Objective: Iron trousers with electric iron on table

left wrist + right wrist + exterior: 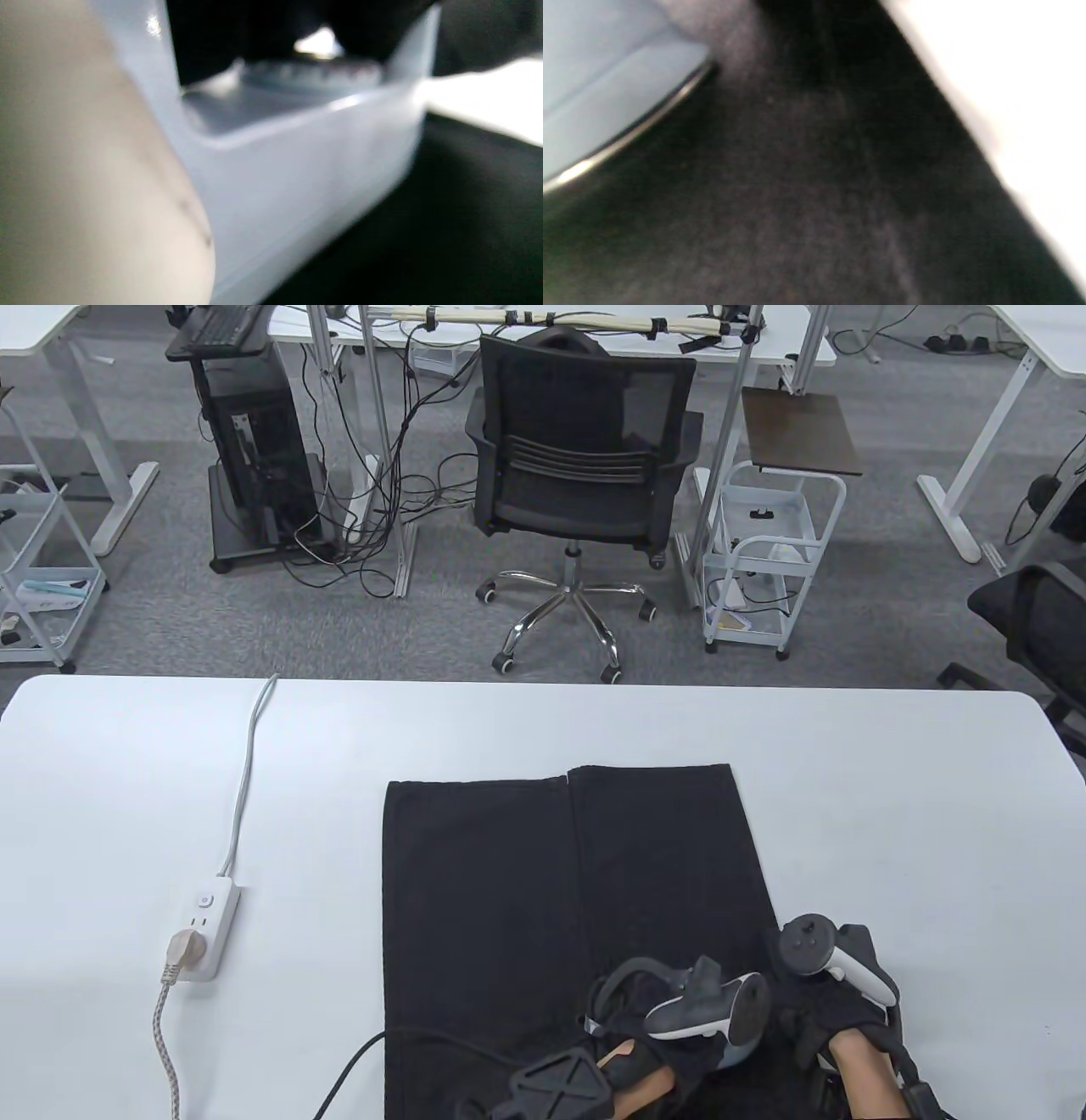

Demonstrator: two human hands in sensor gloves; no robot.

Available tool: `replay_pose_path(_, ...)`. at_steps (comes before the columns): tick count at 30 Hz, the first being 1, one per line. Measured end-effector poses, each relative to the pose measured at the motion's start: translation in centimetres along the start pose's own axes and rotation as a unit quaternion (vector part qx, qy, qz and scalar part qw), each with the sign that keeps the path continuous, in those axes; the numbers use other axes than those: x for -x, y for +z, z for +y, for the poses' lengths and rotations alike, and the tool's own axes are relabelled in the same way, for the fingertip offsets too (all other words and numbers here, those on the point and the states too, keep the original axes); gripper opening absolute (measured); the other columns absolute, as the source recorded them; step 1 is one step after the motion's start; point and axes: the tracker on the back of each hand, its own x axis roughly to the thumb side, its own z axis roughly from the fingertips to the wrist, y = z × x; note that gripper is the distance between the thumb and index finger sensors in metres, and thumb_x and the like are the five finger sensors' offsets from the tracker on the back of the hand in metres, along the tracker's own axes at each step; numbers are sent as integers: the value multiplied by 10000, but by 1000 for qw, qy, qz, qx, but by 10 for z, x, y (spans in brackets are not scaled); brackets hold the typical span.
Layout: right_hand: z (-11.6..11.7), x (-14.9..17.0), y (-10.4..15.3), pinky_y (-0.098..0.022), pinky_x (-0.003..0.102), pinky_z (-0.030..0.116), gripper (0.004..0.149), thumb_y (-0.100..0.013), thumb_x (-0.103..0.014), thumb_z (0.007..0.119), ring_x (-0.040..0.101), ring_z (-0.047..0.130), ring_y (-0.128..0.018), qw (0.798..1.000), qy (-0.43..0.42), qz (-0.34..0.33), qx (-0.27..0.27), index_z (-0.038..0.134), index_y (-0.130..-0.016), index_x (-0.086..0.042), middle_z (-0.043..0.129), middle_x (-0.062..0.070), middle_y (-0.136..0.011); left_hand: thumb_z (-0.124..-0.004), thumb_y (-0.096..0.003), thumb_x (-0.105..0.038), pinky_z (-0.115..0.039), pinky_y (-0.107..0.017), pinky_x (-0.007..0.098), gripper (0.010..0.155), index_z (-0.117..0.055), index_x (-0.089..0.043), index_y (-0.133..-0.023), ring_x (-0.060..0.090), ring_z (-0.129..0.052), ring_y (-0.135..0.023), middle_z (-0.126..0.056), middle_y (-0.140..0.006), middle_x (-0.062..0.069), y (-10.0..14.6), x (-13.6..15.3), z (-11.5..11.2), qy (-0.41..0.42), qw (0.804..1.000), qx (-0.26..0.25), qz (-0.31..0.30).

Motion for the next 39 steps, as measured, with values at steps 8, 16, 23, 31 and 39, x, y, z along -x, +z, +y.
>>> replay_pose_path(8,3,-3,0,-613,788,150,681,-618,-365,443,524,-97,-963,1000,29,10,6,-29,-1071,-177,-139,173,-1097,-780,-587,-476,-822,-532,481,398,-751,-135,-790,129,-962,-374,-929,-464,-28,-80,55,25,22,995,1,93)
replay_pose_path(16,4,-4,-1,-613,792,159,690,-618,-376,440,537,-77,-963,999,34,11,5,-33,-1073,-163,-137,189,-1096,-775,-593,-486,-819,-543,472,399,-745,-144,-796,122,-961,-385,-927,-472,-35,-123,113,39,50,982,3,183)
replay_pose_path(23,4,-5,-1,-610,795,151,698,-622,-386,442,542,-99,-957,999,32,9,0,-40,-1073,-159,-148,191,-1093,-775,-586,-485,-825,-529,473,396,-749,-143,-783,119,-962,-373,-926,-460,-37,-115,109,35,43,983,0,181)
replay_pose_path(31,4,-5,-1,-609,793,135,699,-622,-391,440,534,-112,-954,1000,26,9,-2,-48,-1070,-168,-160,184,-1090,-779,-582,-478,-827,-520,478,392,-755,-138,-775,123,-962,-364,-927,-452,-32,-78,83,24,35,990,1,139)
replay_pose_path(39,4,-4,-1,-607,790,126,697,-621,-393,440,526,-120,-953,1000,21,8,-3,-49,-1069,-176,-163,176,-1089,-780,-582,-473,-825,-519,484,395,-754,-129,-774,127,-963,-361,-927,-449,-26,-21,39,8,11,998,3,60)
